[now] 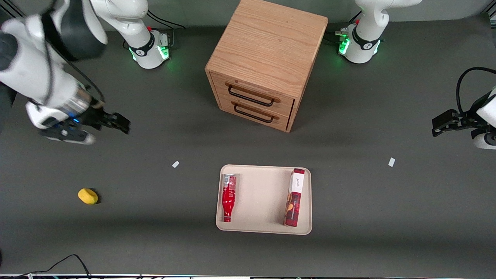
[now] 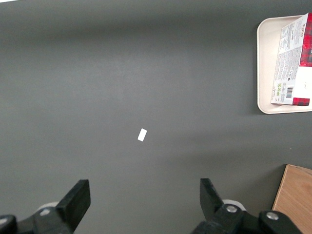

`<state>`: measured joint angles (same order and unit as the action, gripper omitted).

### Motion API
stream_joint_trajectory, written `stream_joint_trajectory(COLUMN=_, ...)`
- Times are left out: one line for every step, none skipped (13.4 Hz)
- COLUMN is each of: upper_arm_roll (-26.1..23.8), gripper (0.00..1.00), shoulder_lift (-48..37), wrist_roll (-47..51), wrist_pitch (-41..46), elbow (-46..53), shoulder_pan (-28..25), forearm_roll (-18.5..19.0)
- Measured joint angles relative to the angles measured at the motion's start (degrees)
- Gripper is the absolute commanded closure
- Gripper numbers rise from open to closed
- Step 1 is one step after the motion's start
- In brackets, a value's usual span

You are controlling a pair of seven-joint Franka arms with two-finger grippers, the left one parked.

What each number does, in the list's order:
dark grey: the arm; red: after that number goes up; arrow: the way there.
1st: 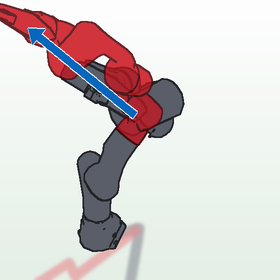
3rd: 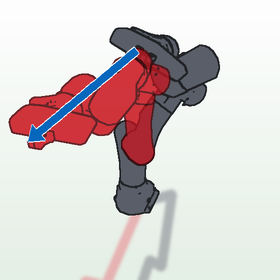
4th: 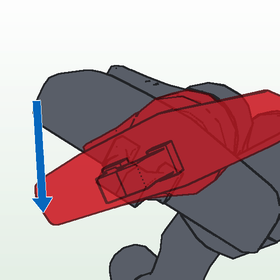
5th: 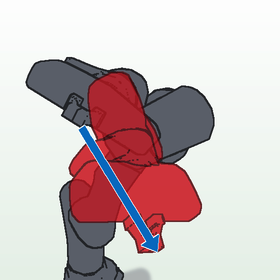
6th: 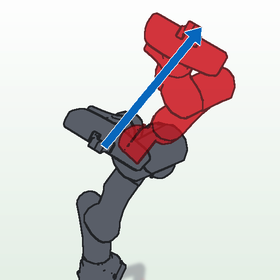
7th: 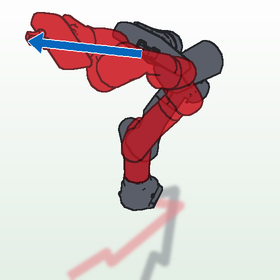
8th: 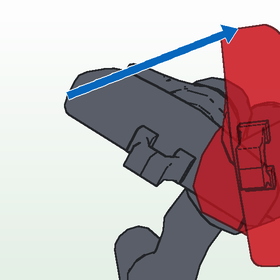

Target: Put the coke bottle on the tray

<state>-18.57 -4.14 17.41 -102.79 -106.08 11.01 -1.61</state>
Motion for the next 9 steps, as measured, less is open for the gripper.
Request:
stream_joint_trajectory(upper_arm_roll=2.53, gripper=0.0, shoulder_lift=-2.19, wrist_roll=-3.13, wrist_pitch=1.98, elbow=0.09, shoulder_pan=0.06, forearm_roll=-0.68)
stream_joint_trajectory(upper_arm_roll=4.82, gripper=0.0, shoulder_lift=-3.68, wrist_roll=-6.34, wrist_pitch=4.1, elbow=0.46, shoulder_pan=0.09, forearm_roll=-1.01)
stream_joint_trajectory(upper_arm_roll=6.6, gripper=0.0, shoulder_lift=-4.53, wrist_roll=-9.06, wrist_pitch=5.6, elbow=0.98, shoulder_pan=0.13, forearm_roll=-1.22)
stream_joint_trajectory(upper_arm_roll=7.77, gripper=0.0, shoulder_lift=-4.86, wrist_roll=-10.72, wrist_pitch=6.31, elbow=1.67, shoulder_pan=0.15, forearm_roll=-1.34)
stream_joint_trajectory(upper_arm_roll=8.28, gripper=0.0, shoulder_lift=-4.86, wrist_roll=-11.47, wrist_pitch=6.48, elbow=2.35, shoulder_pan=0.14, forearm_roll=-1.4)
stream_joint_trajectory(upper_arm_roll=8.32, gripper=0.0, shoulder_lift=-4.83, wrist_roll=-11.65, wrist_pitch=6.56, elbow=2.66, shoulder_pan=0.12, forearm_roll=-1.41)
stream_joint_trajectory(upper_arm_roll=8.18, gripper=0.0, shoulder_lift=-4.82, wrist_roll=-11.74, wrist_pitch=6.57, elbow=2.74, shoulder_pan=0.04, forearm_roll=-1.41)
stream_joint_trajectory(upper_arm_roll=7.83, gripper=0.0, shoulder_lift=-4.79, wrist_roll=-12.04, wrist_pitch=6.57, elbow=2.96, shoulder_pan=-0.04, forearm_roll=-1.33)
stream_joint_trajectory(upper_arm_roll=7.48, gripper=0.0, shoulder_lift=-4.73, wrist_roll=-12.54, wrist_pitch=6.79, elbow=3.38, shoulder_pan=-0.26, forearm_roll=-1.11)
